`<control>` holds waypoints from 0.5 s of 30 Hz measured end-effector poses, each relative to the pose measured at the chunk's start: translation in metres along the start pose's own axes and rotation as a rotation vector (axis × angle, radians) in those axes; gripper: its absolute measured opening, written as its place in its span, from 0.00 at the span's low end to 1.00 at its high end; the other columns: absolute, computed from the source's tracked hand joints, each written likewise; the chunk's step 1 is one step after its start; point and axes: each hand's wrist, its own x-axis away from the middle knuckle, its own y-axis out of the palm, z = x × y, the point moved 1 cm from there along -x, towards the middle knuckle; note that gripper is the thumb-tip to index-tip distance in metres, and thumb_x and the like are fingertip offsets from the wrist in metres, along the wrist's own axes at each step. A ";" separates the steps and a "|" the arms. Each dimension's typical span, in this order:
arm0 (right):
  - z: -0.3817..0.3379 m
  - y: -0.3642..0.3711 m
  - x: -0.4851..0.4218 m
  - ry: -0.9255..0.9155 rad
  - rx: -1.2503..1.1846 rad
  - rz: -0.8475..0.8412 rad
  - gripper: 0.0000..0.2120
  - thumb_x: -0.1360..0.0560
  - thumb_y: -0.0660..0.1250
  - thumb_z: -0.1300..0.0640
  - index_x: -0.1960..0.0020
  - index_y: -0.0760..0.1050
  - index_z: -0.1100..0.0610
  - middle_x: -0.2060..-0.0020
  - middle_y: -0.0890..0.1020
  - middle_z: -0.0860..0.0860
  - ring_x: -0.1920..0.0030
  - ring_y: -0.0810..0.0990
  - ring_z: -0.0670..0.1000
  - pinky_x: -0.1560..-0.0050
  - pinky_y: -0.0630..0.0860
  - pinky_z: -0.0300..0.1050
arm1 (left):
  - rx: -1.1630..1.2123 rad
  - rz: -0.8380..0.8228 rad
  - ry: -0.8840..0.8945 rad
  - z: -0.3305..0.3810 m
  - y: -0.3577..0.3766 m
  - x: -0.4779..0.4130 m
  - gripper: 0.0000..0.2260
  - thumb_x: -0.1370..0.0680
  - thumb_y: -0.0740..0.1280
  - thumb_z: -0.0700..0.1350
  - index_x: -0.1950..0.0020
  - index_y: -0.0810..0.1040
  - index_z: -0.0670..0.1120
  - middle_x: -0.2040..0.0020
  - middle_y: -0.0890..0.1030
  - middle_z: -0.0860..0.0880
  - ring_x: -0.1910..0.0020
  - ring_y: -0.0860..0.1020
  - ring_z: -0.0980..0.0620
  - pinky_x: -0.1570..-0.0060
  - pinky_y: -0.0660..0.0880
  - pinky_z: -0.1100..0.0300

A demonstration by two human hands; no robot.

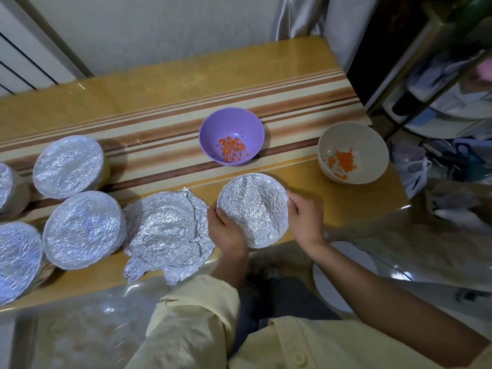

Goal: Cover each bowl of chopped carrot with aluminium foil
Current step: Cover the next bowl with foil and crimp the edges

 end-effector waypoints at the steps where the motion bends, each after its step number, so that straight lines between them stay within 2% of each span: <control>1: 0.000 -0.001 0.000 -0.014 0.001 -0.007 0.16 0.24 0.58 0.62 0.41 0.80 0.57 0.58 0.85 0.52 0.62 0.77 0.46 0.61 0.65 0.37 | -0.001 0.000 0.002 0.000 0.000 0.000 0.14 0.15 0.56 0.38 0.36 0.77 0.37 0.43 0.82 0.38 0.44 0.78 0.41 0.49 0.67 0.62; 4: 0.002 -0.005 -0.008 -0.016 -0.056 -0.105 0.16 0.23 0.58 0.64 0.42 0.80 0.56 0.59 0.84 0.50 0.60 0.78 0.47 0.59 0.71 0.43 | 0.008 0.012 -0.026 -0.001 -0.001 0.000 0.14 0.15 0.56 0.38 0.35 0.77 0.37 0.42 0.81 0.38 0.45 0.78 0.42 0.50 0.66 0.64; 6: 0.001 -0.007 -0.016 0.029 -0.114 -0.186 0.16 0.22 0.58 0.64 0.37 0.77 0.59 0.48 0.83 0.51 0.49 0.78 0.45 0.48 0.73 0.42 | 0.013 0.016 -0.070 -0.001 -0.004 0.001 0.14 0.15 0.55 0.38 0.35 0.75 0.36 0.41 0.80 0.37 0.44 0.77 0.42 0.50 0.65 0.63; 8: -0.002 -0.008 -0.025 0.074 -0.178 -0.272 0.18 0.21 0.58 0.65 0.32 0.72 0.61 0.36 0.77 0.53 0.35 0.73 0.48 0.34 0.67 0.41 | 0.029 0.016 -0.120 -0.001 -0.006 0.004 0.14 0.15 0.54 0.39 0.35 0.75 0.36 0.43 0.79 0.37 0.44 0.77 0.40 0.48 0.67 0.58; 9: -0.004 -0.008 -0.028 0.092 -0.205 -0.315 0.19 0.20 0.58 0.65 0.30 0.70 0.61 0.34 0.74 0.53 0.32 0.70 0.49 0.32 0.64 0.41 | 0.035 0.022 -0.150 0.001 -0.007 0.006 0.14 0.15 0.54 0.39 0.36 0.75 0.36 0.45 0.79 0.38 0.45 0.76 0.40 0.48 0.68 0.56; 11: -0.006 -0.010 -0.033 0.119 -0.212 -0.350 0.19 0.20 0.58 0.64 0.29 0.68 0.61 0.31 0.71 0.52 0.30 0.67 0.49 0.33 0.61 0.35 | 0.025 0.047 -0.220 0.001 -0.010 0.008 0.12 0.15 0.54 0.41 0.41 0.74 0.37 0.48 0.77 0.40 0.49 0.74 0.42 0.51 0.66 0.55; 13: -0.002 -0.014 -0.035 0.117 -0.118 -0.273 0.19 0.20 0.59 0.62 0.30 0.69 0.60 0.32 0.73 0.52 0.32 0.70 0.49 0.40 0.60 0.29 | -0.001 0.063 -0.270 0.001 -0.015 0.006 0.10 0.15 0.55 0.43 0.44 0.73 0.39 0.50 0.75 0.42 0.52 0.72 0.46 0.53 0.63 0.56; 15: 0.004 -0.016 -0.030 0.102 -0.032 -0.176 0.17 0.20 0.59 0.60 0.32 0.72 0.60 0.36 0.77 0.53 0.36 0.74 0.49 0.44 0.63 0.31 | 0.028 0.040 -0.265 0.002 -0.018 0.001 0.09 0.16 0.57 0.45 0.42 0.72 0.41 0.49 0.75 0.45 0.50 0.72 0.47 0.50 0.65 0.58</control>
